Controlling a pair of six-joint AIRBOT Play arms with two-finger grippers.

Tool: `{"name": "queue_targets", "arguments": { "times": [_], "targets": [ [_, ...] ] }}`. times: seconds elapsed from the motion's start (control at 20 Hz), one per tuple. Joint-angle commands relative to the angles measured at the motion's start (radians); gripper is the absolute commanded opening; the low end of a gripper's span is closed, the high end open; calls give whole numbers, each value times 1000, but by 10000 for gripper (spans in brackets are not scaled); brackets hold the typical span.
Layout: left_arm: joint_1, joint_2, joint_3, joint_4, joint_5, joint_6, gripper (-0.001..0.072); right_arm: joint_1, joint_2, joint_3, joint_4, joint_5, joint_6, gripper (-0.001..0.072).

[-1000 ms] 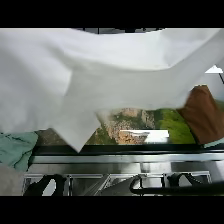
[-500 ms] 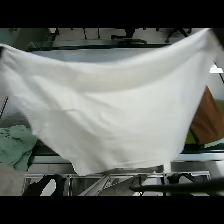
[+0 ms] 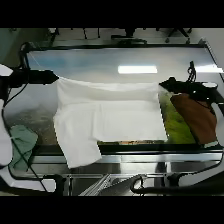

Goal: Fold the shirts.

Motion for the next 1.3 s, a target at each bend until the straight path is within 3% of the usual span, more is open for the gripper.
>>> {"name": "queue_targets", "arguments": {
  "times": [0.0, 0.2, 0.35, 0.65, 0.8, 1.15, 1.2, 1.25],
  "targets": [
    [-31, -215, 209, 20, -35, -64, 19, 8, -151, 74, 53, -49, -27, 12],
    [-44, -304, 426, 249, -176, -272, 20, 6, -177, 164, 46, -48, -30, 12],
    [-43, -263, 362, 259, -267, -333, 20, 7, -177, 174, 9, -10, -29, 12],
    [-44, -200, 121, 275, -303, -425, 20, 9, -177, 174, -143, 52, 2, 12],
    [-51, -201, 2, 392, -316, -454, 19, 10, -177, 174, -217, 65, 21, 13],
    [-44, -200, -91, 397, -193, -463, 27, 11, -176, 174, -226, 62, 24, 18],
    [-44, -201, -75, 377, -194, -462, 27, 10, -174, 174, -225, 70, 24, 96],
    [-43, -201, -49, 359, -204, -462, 27, 8, -167, 174, -227, 87, 23, 228]
  ]
}}
